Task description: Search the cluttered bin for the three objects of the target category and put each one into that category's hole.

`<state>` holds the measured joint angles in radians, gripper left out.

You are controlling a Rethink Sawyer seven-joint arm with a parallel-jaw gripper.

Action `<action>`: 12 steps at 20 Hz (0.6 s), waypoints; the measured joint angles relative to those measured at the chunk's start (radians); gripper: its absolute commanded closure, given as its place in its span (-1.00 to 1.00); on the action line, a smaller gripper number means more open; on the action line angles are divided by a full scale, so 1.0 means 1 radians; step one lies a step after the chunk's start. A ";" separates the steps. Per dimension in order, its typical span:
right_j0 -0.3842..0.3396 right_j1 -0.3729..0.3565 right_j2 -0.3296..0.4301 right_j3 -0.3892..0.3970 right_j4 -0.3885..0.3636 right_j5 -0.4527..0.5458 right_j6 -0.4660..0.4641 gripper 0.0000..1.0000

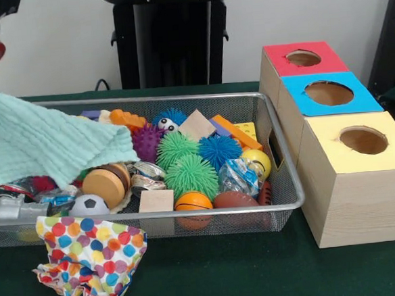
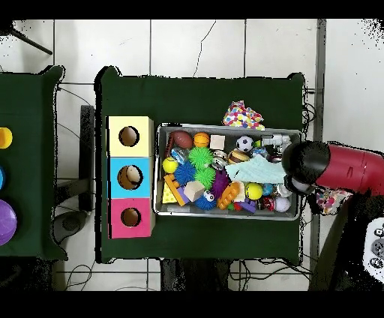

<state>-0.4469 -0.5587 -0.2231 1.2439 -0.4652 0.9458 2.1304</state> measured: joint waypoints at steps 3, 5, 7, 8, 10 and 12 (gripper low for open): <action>0.005 -0.003 -0.025 -0.015 -0.031 0.000 0.000 1.00; 0.006 -0.005 -0.037 -0.026 -0.047 0.000 0.000 1.00; 0.006 -0.008 -0.049 -0.039 -0.062 0.000 0.000 1.00; 0.006 -0.010 -0.053 -0.044 -0.068 0.000 0.000 1.00; 0.003 -0.020 -0.058 -0.049 -0.070 0.000 0.000 1.00; -0.001 -0.026 -0.056 -0.047 -0.061 -0.003 0.000 1.00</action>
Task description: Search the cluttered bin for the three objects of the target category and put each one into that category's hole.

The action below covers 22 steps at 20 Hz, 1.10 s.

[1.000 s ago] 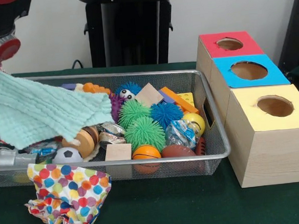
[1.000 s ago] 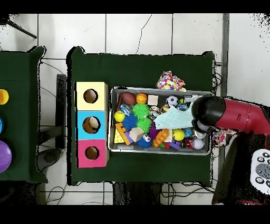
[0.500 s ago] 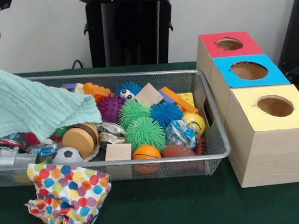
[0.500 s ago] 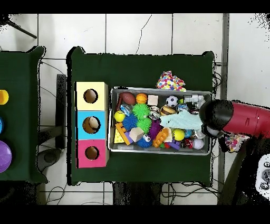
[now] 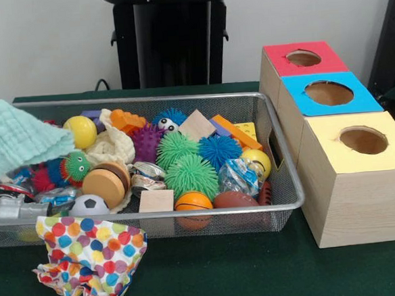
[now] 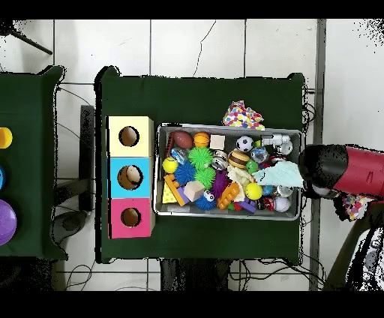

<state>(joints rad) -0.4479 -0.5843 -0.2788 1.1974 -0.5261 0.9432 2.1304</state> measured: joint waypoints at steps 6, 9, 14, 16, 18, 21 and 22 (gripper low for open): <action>-0.078 -0.020 0.083 0.049 0.144 -0.026 0.000 1.00; -0.146 -0.019 0.159 0.093 0.257 -0.027 0.000 1.00; -0.212 -0.003 0.250 0.142 0.355 -0.027 0.000 1.00; -0.217 -0.001 0.263 0.147 0.361 -0.027 0.000 1.00; -0.217 0.003 0.279 0.153 0.364 -0.026 0.000 1.00; -0.208 0.004 0.296 0.159 0.363 -0.026 0.000 1.00; -0.204 0.004 0.298 0.160 0.363 -0.026 0.000 1.00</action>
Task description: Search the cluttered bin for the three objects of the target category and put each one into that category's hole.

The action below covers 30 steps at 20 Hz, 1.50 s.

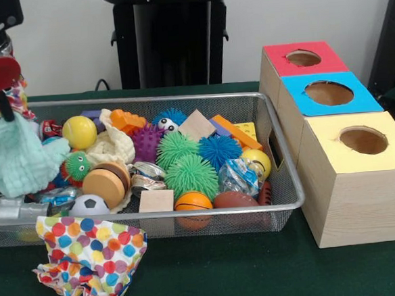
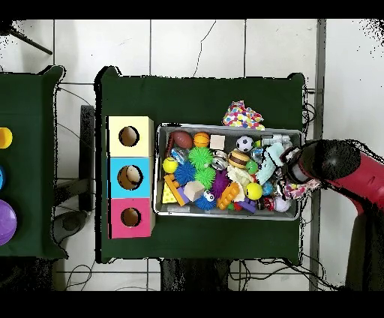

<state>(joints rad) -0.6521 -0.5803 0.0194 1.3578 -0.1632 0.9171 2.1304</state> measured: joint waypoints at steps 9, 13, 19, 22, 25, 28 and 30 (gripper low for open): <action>0.062 0.002 0.000 0.002 -0.019 -0.002 0.000 1.00; 0.118 0.016 -0.014 0.000 -0.037 -0.022 0.000 1.00; 0.175 0.058 -0.051 -0.006 -0.038 -0.095 0.000 1.00; 0.194 0.087 -0.078 -0.009 -0.038 -0.147 0.001 1.00; 0.204 0.113 -0.108 -0.010 -0.037 -0.187 0.001 1.00; 0.205 0.139 -0.140 -0.010 -0.037 -0.222 0.001 1.00; 0.205 0.149 -0.158 -0.010 -0.037 -0.235 0.001 1.00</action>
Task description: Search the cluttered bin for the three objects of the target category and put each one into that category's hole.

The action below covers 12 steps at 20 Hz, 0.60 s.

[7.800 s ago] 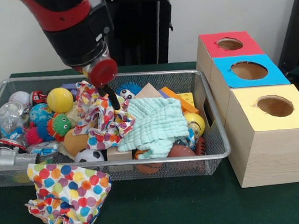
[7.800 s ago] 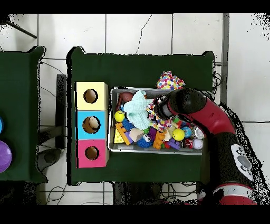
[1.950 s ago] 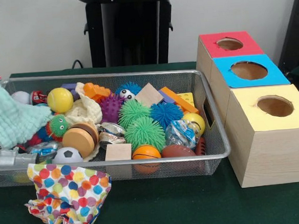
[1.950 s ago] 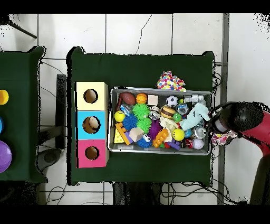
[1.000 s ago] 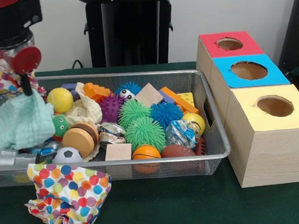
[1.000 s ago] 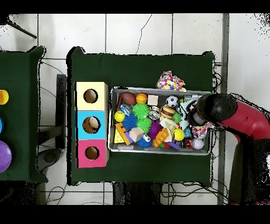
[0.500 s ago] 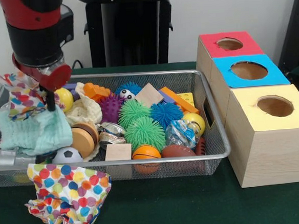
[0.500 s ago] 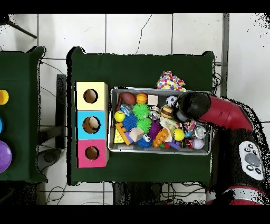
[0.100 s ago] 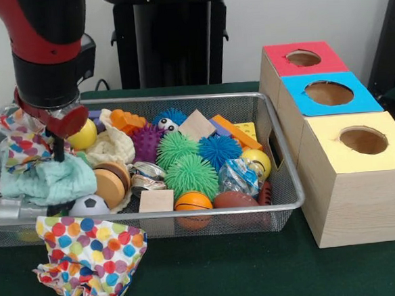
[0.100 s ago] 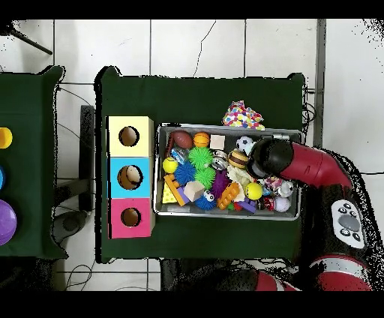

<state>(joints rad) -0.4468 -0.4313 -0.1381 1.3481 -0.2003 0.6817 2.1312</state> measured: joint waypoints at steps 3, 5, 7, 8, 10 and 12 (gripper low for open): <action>0.001 0.014 -0.035 0.000 0.001 -0.018 0.000 -1.00; 0.001 0.017 -0.051 0.001 0.001 -0.022 0.000 -1.00; 0.001 0.018 -0.063 0.003 0.006 -0.023 0.000 -1.00; 0.001 0.017 -0.068 0.005 0.011 -0.023 0.000 -1.00; 0.002 0.014 -0.076 0.013 0.026 -0.023 0.000 -1.00; 0.002 0.005 -0.082 0.022 0.047 -0.015 0.000 -1.00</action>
<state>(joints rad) -0.4448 -0.4263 -0.2205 1.3705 -0.1535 0.6667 2.1312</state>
